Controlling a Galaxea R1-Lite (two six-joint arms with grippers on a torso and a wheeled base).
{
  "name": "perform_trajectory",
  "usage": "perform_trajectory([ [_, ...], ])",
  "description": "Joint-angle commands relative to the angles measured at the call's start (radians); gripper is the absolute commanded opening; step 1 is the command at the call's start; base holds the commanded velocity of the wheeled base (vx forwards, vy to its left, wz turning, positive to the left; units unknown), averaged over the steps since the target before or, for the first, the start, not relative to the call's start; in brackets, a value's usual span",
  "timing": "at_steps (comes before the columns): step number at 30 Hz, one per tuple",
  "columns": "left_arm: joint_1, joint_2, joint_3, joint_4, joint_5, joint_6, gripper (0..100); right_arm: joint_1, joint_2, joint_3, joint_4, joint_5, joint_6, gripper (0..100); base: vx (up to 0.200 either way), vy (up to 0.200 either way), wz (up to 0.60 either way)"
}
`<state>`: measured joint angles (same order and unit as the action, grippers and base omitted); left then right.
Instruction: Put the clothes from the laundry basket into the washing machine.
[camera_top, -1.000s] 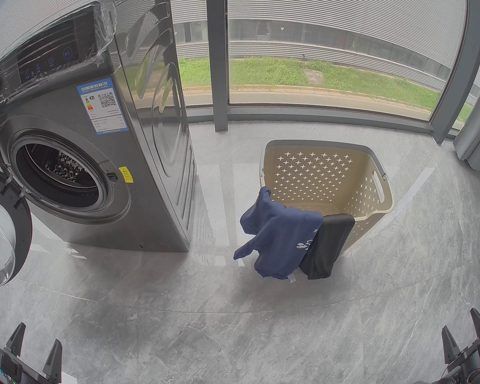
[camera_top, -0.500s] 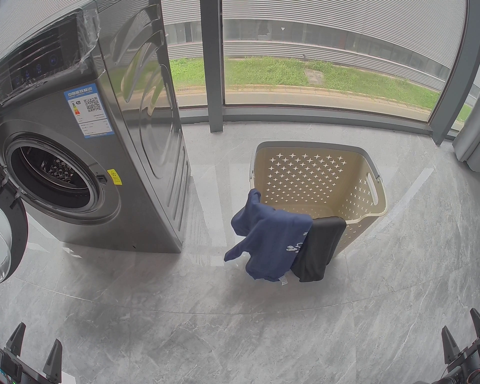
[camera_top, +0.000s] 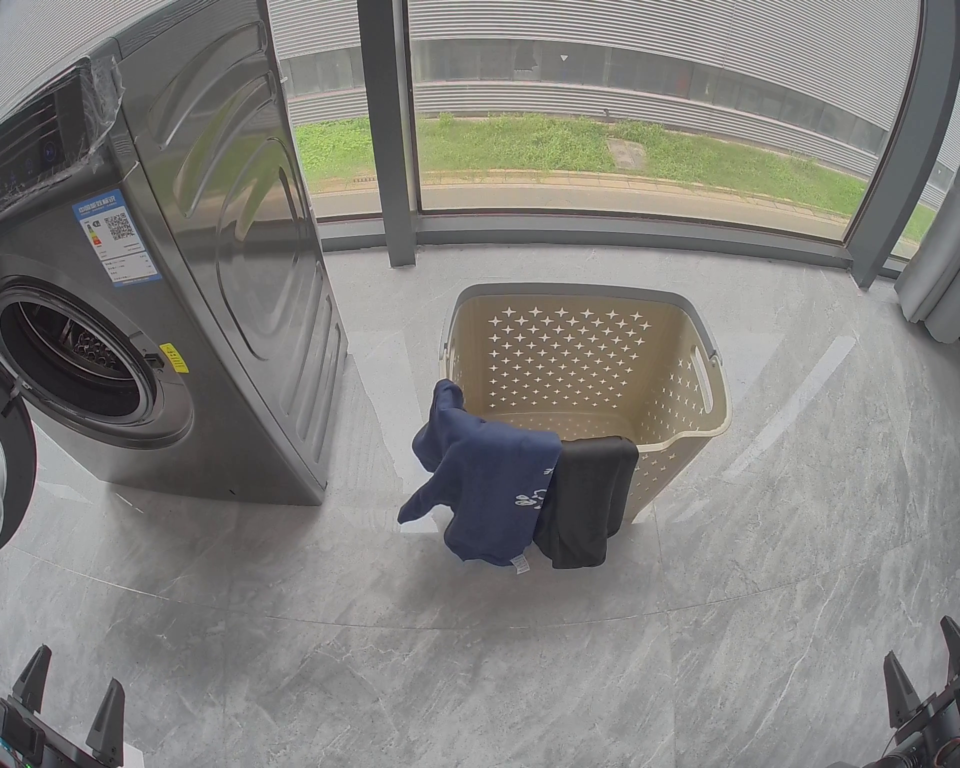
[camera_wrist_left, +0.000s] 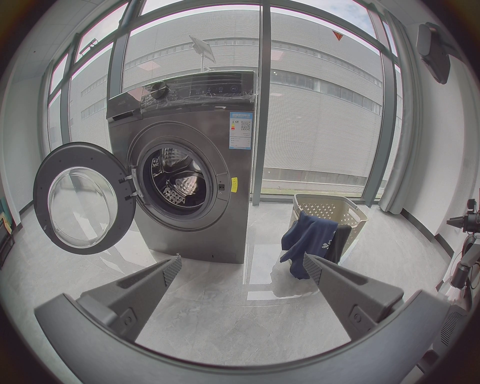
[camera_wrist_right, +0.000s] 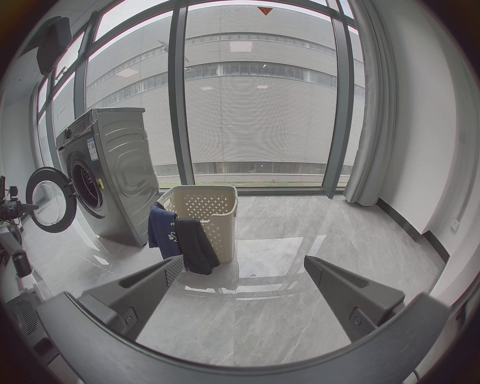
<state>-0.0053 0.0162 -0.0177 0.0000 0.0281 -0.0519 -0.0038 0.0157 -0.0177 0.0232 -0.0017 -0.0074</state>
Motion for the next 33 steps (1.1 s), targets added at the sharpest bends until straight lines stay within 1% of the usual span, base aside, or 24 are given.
perform_trajectory([
  [1,-0.001,-0.016,0.016,0.000,0.001,0.000,100,-0.001,-0.016,0.012,0.000,0.000,0.000,100,0.000,0.000,0.00],
  [2,-0.001,-0.016,0.016,0.000,0.000,0.000,100,-0.001,-0.016,0.012,0.000,0.000,0.000,100,0.000,0.000,0.00],
  [14,-0.001,-0.016,0.018,0.000,0.001,0.000,100,-0.001,-0.016,0.012,0.000,0.002,0.000,100,0.200,0.000,0.00],
  [33,-0.001,-0.016,0.016,0.000,0.001,0.000,100,-0.002,-0.016,0.010,0.001,0.000,0.000,100,0.000,0.000,0.00],
])
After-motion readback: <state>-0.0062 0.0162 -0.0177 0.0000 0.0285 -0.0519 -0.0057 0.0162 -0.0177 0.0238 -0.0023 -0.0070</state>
